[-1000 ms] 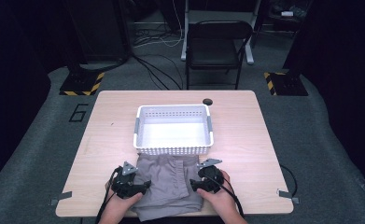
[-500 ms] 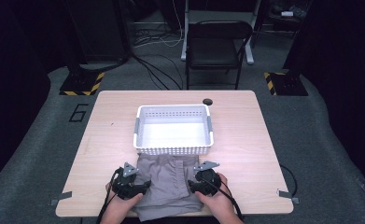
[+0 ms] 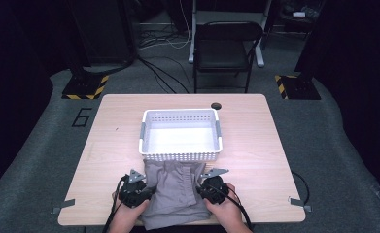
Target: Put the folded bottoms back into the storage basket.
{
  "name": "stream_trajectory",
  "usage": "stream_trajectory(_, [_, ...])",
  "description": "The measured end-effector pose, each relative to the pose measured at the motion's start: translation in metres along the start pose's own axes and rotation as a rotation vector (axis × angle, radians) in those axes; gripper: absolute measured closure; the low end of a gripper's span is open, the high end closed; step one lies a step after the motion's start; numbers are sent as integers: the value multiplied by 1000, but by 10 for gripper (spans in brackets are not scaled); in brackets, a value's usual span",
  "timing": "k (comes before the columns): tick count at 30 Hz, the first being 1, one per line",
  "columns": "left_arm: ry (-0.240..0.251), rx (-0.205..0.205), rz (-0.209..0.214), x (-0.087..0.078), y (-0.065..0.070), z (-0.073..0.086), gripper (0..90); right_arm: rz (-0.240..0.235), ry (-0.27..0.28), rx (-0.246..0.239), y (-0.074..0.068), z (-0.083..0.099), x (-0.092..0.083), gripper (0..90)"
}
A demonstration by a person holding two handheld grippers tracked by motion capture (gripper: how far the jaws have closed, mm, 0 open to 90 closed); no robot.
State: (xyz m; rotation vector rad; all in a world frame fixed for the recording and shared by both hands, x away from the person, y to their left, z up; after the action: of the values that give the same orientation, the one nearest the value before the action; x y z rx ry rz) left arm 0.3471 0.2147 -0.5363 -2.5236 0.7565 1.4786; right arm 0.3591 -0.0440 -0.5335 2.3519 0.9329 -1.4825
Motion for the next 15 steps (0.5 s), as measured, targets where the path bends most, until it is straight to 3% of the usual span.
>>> stream_trajectory(4, [3, -26, 17, 0, 0, -1, 717, 3, 13, -3, 0, 0, 1, 842])
stream_trajectory(7, [-11, -11, 30, -4, -2, -3, 753, 4, 13, 13, -1, 0, 0, 844])
stream_trajectory(8, [-7, -22, 28, -5, -1, -3, 764, 4, 14, -17, 2, 0, -1, 844])
stream_trajectory(10, [-2, -7, 21, -7, -1, -3, 778, 1, 16, 8, 2, -1, -2, 845])
stream_trajectory(12, [-10, 24, 17, -10, -1, -4, 794, -8, 20, 2, 3, 0, -4, 845])
stream_trajectory(15, [5, 25, 6, -12, 2, -5, 806, -18, 41, 5, 5, -1, -8, 845])
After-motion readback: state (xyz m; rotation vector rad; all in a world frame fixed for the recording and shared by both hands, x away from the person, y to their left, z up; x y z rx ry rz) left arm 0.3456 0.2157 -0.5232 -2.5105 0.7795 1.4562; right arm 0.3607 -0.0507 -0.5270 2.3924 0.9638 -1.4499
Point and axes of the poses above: each handheld gripper's, and its own axes: x roughly forward along the jaws, z roughly out of its underside, y roughly to its right, the point moved 3 cm from there along x, roughly forward along the jaws, and after that the axes turned 11 degrees about -y, right-handed, at the moved point
